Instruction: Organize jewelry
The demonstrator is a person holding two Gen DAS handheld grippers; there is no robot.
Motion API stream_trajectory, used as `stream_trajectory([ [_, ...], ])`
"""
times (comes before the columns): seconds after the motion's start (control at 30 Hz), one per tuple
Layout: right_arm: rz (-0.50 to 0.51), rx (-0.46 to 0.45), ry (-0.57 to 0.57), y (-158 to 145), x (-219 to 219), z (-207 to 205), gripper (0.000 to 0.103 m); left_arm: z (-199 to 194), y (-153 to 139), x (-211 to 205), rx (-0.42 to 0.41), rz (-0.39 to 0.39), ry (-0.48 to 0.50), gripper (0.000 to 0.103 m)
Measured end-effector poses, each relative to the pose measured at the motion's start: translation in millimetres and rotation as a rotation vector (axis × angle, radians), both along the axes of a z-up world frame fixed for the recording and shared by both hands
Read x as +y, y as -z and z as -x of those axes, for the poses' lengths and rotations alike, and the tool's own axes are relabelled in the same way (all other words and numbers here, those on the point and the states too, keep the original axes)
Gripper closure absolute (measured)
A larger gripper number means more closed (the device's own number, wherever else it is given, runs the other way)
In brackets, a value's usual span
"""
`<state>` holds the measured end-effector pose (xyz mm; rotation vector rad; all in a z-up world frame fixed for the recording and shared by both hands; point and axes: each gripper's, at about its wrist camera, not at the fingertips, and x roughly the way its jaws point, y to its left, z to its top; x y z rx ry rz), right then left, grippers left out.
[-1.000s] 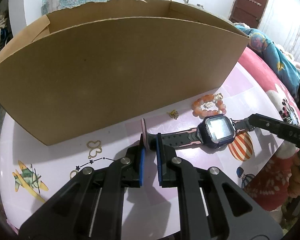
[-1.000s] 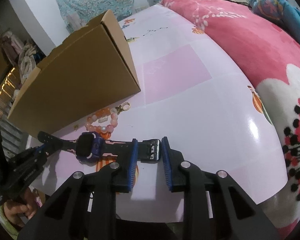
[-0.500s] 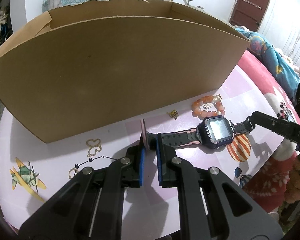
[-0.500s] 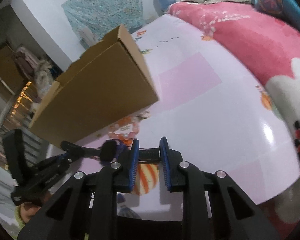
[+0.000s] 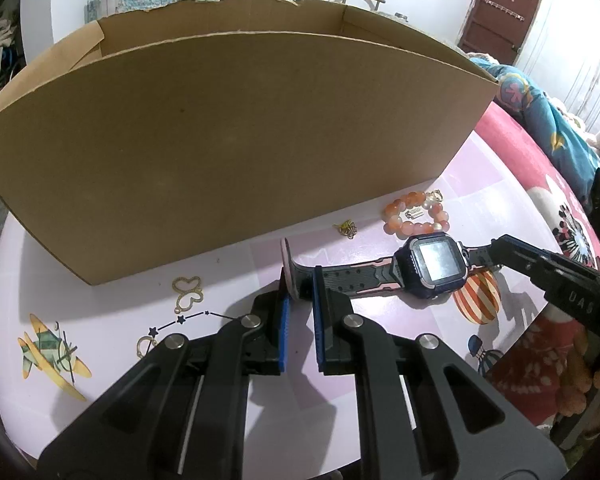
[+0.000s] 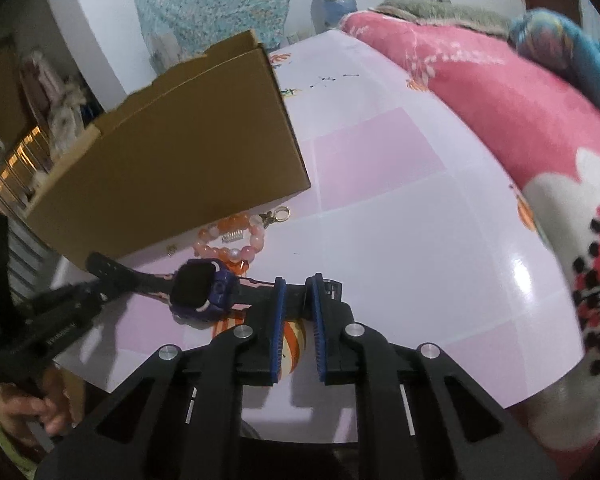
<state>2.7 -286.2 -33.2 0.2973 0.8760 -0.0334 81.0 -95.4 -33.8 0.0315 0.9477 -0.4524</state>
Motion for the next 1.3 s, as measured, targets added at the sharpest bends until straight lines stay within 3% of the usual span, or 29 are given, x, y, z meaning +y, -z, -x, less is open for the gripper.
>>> stream_trajectory([
  [0.27, 0.09, 0.022, 0.039, -2, 4, 5, 0.088, 0, -1, 0, 0.0, -0.003, 0.0, 0.093],
  [0.4, 0.071, 0.029, 0.057, 3, -1, 5, 0.081, 0, -1, 0, -0.001, -0.005, 0.0, 0.093],
  [0.6, 0.046, 0.035, 0.044, 8, -1, -1, 0.08, 0, 0, -1, -0.003, -0.008, 0.001, 0.093],
  [0.77, -0.007, 0.028, 0.061, 9, -9, -3, 0.084, 0, 0, -1, -0.009, -0.012, 0.0, 0.093],
  [0.93, -0.048, -0.001, 0.064, 3, -14, -1, 0.098, 2, -1, 0, -0.013, -0.008, 0.002, 0.094],
  [1.3, -0.082, -0.091, 0.065, -22, -19, 16, 0.1, 29, -37, -6, -0.109, 0.025, 0.068, 0.101],
])
